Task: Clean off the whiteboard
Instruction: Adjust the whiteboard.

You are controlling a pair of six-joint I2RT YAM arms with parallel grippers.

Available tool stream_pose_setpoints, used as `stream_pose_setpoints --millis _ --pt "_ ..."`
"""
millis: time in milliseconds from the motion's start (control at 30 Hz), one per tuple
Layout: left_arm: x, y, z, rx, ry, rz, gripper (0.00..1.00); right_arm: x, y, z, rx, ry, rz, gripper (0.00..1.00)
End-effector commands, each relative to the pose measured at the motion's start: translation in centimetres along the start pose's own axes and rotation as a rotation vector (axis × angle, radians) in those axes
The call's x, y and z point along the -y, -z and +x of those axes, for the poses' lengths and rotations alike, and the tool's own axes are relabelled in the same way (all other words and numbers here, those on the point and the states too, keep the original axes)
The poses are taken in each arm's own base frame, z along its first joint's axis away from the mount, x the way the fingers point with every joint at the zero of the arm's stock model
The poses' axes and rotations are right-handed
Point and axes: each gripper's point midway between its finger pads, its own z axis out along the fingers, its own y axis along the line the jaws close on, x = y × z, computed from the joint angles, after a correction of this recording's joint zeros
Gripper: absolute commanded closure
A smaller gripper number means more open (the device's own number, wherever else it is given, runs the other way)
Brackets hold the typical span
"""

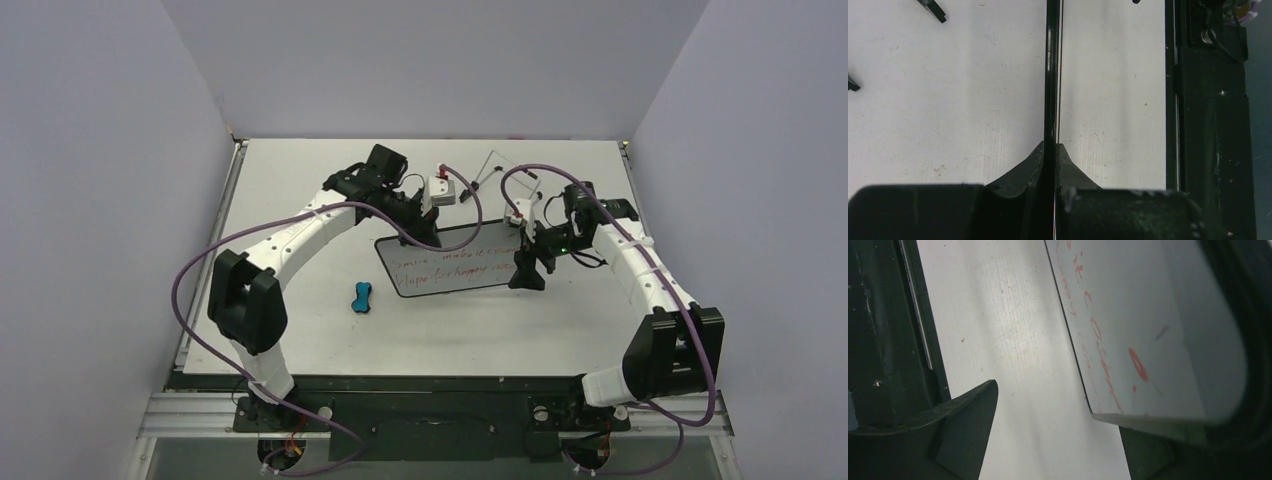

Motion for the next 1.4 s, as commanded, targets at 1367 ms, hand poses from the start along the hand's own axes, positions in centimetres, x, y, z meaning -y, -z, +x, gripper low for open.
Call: stream_pose_setpoints --millis 1367 --pt "2.3 36.7 11.0 0.742 0.862 -1.672 1.00 -4.8 -27.2 -17.7 0.077 -0.639 0.503 0.23"
